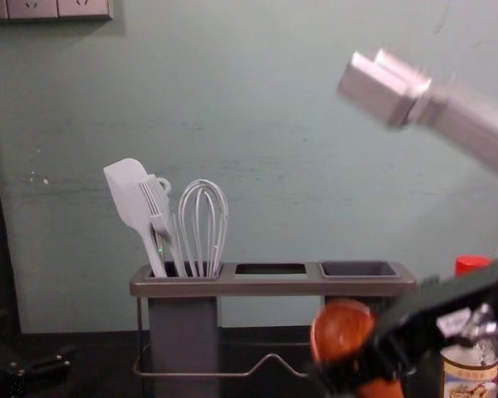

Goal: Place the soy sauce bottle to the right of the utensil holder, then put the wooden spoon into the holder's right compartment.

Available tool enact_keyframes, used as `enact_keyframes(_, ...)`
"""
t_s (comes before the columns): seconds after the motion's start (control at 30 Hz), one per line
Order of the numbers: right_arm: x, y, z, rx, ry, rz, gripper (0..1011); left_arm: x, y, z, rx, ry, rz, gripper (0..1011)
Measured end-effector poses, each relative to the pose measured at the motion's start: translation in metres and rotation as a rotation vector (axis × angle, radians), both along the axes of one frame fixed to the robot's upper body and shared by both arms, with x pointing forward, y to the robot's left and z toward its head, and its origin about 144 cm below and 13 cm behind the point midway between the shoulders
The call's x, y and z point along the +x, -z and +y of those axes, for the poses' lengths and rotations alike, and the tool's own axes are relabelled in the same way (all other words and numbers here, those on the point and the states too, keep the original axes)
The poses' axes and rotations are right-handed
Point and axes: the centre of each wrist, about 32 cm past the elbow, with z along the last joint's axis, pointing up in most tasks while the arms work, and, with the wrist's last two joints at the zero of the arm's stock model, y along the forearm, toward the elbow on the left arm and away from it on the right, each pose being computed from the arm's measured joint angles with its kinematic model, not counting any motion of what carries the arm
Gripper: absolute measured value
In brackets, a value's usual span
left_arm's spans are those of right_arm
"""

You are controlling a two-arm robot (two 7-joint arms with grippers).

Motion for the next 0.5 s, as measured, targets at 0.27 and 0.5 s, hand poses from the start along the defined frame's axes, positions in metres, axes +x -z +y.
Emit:
enact_keyframes(0.27, -0.032, -0.02, -0.003, 0.068, -0.003, -0.229, 846, 0.0, 0.0, 0.0, 0.0, 0.0, 0.0, 1012)
enact_keyframes(0.5, -0.038, -0.03, -0.011, 0.13, -0.046, -0.343, 846, 0.0, 0.0, 0.0, 0.0, 0.0, 0.0, 1012)
